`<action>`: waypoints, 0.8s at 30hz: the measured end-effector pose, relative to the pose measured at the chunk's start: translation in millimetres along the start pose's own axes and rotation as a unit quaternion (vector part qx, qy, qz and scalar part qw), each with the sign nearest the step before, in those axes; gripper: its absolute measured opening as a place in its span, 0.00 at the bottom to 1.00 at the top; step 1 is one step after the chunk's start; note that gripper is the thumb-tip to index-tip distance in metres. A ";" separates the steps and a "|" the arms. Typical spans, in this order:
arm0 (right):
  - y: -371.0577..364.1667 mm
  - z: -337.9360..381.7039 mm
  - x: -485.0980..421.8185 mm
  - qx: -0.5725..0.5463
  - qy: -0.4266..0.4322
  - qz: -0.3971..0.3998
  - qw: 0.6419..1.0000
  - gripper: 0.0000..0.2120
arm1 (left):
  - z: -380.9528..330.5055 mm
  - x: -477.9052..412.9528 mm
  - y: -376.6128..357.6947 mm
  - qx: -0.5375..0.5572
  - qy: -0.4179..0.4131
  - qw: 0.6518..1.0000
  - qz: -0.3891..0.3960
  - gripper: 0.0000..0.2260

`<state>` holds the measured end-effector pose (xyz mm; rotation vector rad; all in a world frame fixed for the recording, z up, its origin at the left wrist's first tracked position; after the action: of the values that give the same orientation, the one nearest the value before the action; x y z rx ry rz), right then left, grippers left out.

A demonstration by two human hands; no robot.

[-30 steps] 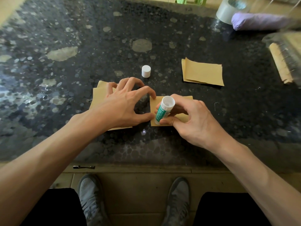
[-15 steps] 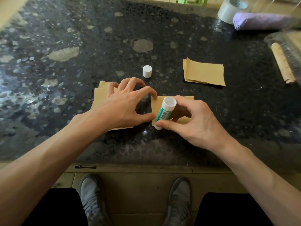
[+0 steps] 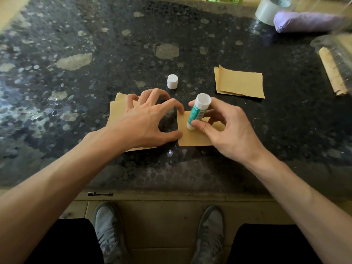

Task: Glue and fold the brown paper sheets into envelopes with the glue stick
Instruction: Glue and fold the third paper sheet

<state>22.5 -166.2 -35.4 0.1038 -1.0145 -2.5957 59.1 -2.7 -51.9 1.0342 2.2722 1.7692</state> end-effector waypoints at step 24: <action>2.5 11.2 3.5 0.060 0.002 0.038 0.997 0.18 | -1.3 0.7 1.1 -0.003 0.003 1.000 -0.010 0.26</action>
<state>17.8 -161.9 -25.2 0.0967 -1.1506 -2.4642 58.4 -3.3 -50.3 1.0018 2.2715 1.7723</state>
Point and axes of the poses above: each hand's wrist, its own x-axis away from the middle knuckle, its own y-axis out of the back of the hand, z = x × y, the point moved 9 cm from there along -x, towards the middle knuckle, and after that the axes turned 14 degrees about z, right-handed, at the moved point
